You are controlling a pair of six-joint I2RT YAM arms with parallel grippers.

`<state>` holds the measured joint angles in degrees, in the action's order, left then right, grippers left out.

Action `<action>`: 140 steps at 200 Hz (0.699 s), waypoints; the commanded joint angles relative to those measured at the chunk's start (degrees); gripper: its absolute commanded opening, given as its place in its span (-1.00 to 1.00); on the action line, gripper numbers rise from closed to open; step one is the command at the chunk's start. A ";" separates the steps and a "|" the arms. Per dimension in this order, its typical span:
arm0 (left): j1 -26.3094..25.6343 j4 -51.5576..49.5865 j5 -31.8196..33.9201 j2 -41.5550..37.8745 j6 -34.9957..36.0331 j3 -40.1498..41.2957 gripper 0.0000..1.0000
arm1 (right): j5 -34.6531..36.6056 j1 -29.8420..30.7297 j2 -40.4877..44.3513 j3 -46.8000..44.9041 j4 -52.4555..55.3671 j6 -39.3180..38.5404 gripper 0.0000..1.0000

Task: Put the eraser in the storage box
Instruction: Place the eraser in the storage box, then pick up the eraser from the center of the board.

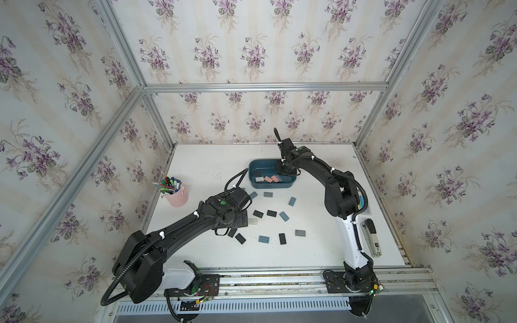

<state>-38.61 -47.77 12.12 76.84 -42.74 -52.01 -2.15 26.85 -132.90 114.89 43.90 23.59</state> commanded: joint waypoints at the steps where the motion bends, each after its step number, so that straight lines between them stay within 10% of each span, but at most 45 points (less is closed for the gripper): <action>1: 0.03 0.57 0.19 0.00 -1.11 0.20 0.99 | 0.30 0.18 0.21 -0.02 -0.09 -0.35 -0.12; 52: 0.00 2.25 -1.30 -0.01 -0.34 1.66 0.99 | -1.00 0.84 8.31 -0.66 -2.55 -0.48 0.04; 140: 0.03 11.36 -6.42 5.69 2.90 8.23 0.99 | -5.23 2.80 35.95 -22.10 -17.97 -0.56 1.00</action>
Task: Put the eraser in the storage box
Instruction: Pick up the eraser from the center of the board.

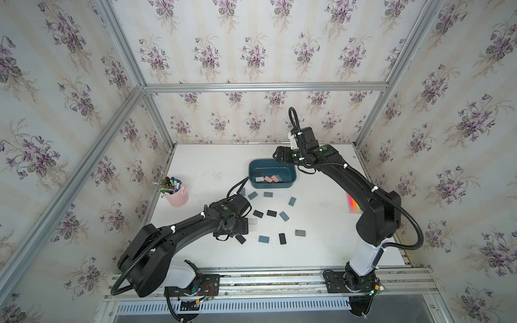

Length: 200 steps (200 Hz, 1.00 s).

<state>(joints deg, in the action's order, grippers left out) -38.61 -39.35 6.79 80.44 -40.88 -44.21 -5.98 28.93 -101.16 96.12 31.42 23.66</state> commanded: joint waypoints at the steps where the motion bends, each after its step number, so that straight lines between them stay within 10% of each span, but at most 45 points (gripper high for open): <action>1: 0.03 3.00 -1.08 2.17 1.06 0.48 0.99 | -1.40 0.75 4.48 -3.45 -5.58 -0.63 1.00; 108: 2.53 4.52 4.38 2.75 1.73 4.36 0.97 | 2.20 7.71 12.27 -10.24 -6.29 -2.65 1.00; 200: 2.84 4.92 1.73 3.23 2.51 4.82 0.18 | 2.50 7.91 11.80 -10.95 -6.53 -2.06 1.00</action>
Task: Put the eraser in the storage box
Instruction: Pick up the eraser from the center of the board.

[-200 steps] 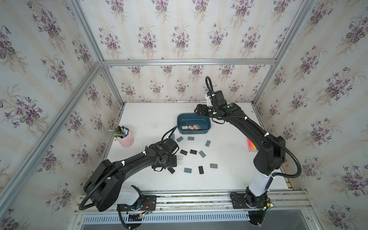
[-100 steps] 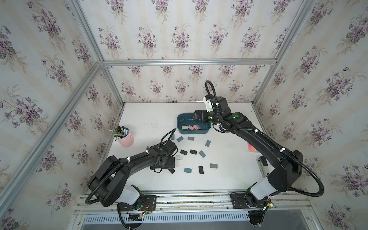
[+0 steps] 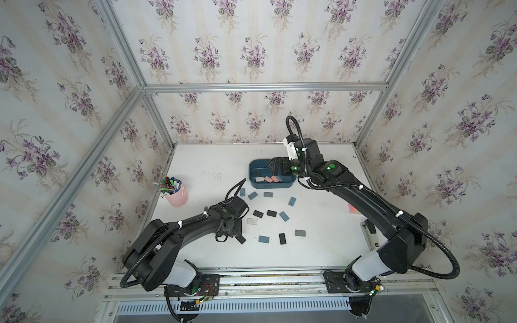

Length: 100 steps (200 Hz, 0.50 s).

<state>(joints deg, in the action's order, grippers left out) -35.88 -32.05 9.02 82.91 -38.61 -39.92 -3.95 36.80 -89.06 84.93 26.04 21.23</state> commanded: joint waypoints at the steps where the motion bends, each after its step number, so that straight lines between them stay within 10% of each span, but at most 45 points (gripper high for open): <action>1: 0.11 -2.39 -0.54 0.76 0.26 0.54 0.18 | 0.54 0.08 -0.32 0.24 -1.16 0.38 1.00; 100: 0.10 -4.45 -1.06 0.02 -0.23 1.19 -0.33 | 2.52 0.07 0.73 -0.76 -1.00 0.17 1.00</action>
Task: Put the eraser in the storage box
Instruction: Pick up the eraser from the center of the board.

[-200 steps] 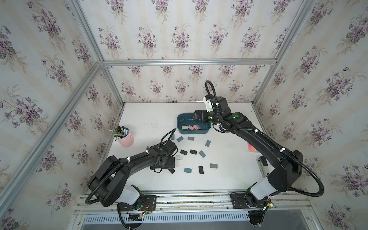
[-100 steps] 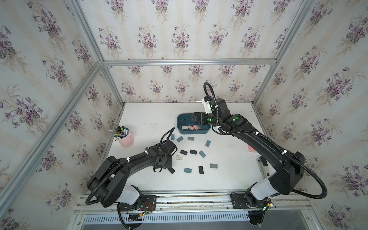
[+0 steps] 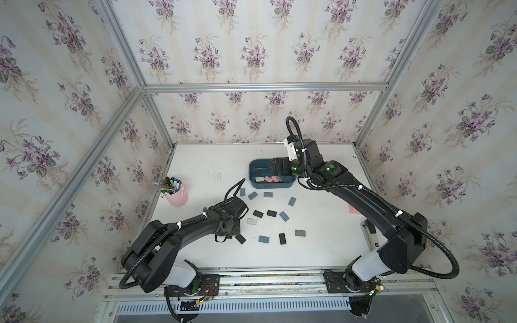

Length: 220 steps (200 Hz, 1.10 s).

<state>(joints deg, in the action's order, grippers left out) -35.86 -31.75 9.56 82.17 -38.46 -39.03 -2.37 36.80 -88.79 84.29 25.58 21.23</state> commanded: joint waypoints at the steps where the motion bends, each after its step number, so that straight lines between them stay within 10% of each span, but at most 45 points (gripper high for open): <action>1: 0.08 -4.79 -1.63 0.73 -0.39 0.28 -0.34 | 0.95 0.09 0.47 -0.11 -0.54 0.15 1.00; 77: 0.08 -9.30 -2.65 -0.52 -0.75 -0.18 -0.02 | 1.45 0.01 1.12 -1.50 -0.82 -0.14 1.00; 220: 0.00 -10.00 -2.09 1.06 0.03 -2.28 -0.75 | 1.40 0.04 2.56 -4.48 -2.30 0.63 1.00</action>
<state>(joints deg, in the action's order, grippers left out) -35.88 -39.62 7.05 82.89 -38.41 -41.41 -1.13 36.84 -86.72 79.96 24.97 21.23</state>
